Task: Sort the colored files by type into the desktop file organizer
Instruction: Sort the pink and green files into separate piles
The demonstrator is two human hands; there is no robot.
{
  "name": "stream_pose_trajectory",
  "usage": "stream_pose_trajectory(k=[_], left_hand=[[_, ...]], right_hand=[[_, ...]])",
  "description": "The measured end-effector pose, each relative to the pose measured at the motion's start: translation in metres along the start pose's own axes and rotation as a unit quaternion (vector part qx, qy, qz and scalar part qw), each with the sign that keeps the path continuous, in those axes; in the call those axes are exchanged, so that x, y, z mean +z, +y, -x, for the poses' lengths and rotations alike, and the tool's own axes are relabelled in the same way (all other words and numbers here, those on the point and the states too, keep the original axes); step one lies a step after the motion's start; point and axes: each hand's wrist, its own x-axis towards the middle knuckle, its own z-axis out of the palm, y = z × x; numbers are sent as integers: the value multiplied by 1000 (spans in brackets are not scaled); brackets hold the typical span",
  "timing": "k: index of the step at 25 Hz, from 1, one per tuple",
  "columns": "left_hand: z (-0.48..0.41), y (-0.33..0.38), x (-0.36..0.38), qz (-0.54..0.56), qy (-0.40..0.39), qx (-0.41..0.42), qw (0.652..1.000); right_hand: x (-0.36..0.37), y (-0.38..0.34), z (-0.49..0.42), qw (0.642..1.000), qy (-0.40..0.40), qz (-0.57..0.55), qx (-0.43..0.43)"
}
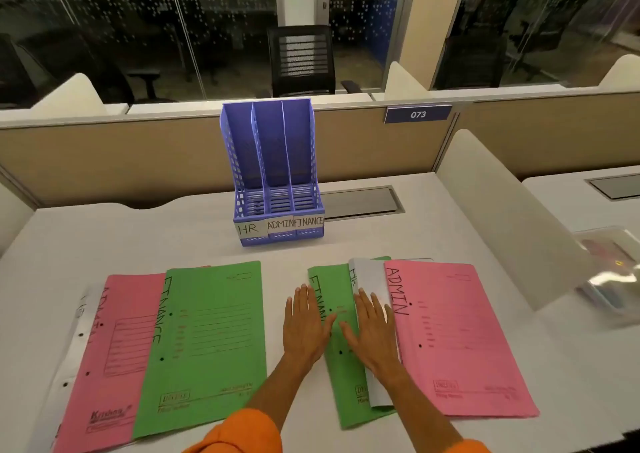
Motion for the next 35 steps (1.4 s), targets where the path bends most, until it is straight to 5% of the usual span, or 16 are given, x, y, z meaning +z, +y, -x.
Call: stream_pose_trajectory(k=[6,9,13,23,35], left_hand=[[13,11,8,92,-11,-79,993],[13,25,10,246,-32,-174,953],[9,39,11,310,-56,-246,917],[9,39,12,402,-83,-239,880],[15,-1,-26,407,-18,-222,886]], right_hand=[[10,9,16,998,-35,-55,15],[12,14,19,995,-33,-93,8],[12,16,19,991,-22,-130,3],[8,20,22,988,10,-155,1],[4,6,18,991,38,-126,38]])
